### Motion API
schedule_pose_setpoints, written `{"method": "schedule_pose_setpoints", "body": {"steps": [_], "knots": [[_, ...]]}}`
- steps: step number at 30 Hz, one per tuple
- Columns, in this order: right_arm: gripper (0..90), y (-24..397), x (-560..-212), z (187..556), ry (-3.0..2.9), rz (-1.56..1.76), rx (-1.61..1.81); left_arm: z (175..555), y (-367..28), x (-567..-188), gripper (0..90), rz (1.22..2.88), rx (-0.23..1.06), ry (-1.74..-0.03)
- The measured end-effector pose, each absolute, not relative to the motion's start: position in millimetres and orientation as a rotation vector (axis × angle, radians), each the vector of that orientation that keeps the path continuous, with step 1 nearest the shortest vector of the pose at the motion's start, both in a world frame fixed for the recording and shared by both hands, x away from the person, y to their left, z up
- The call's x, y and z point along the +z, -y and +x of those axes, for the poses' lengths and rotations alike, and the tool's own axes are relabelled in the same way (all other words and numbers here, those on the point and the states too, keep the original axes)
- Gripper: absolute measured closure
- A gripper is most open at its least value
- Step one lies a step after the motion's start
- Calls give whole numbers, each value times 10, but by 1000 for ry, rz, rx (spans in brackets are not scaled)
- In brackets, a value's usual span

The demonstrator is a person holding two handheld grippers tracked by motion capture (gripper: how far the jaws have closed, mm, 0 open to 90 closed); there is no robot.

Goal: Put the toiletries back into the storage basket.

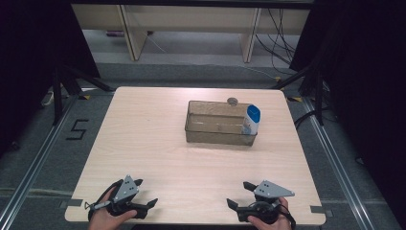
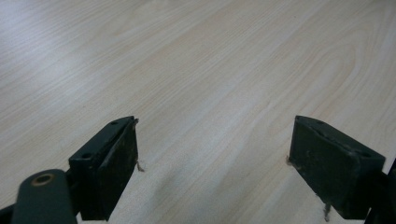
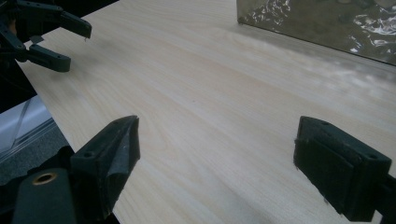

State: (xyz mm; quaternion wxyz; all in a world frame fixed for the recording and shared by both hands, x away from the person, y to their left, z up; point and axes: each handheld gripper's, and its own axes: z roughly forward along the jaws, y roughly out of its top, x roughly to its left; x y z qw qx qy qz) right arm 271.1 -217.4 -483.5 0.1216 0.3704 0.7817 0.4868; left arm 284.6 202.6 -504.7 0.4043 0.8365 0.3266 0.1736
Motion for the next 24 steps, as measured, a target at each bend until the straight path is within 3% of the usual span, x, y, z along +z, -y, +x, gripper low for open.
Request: {"method": "schedule_pose_setpoints", "body": {"steps": [24], "knots": [[156,2203,-4845,2661,-2311,1070,1380,2845,-2013,-5057,152,2084,430,-840]]}}
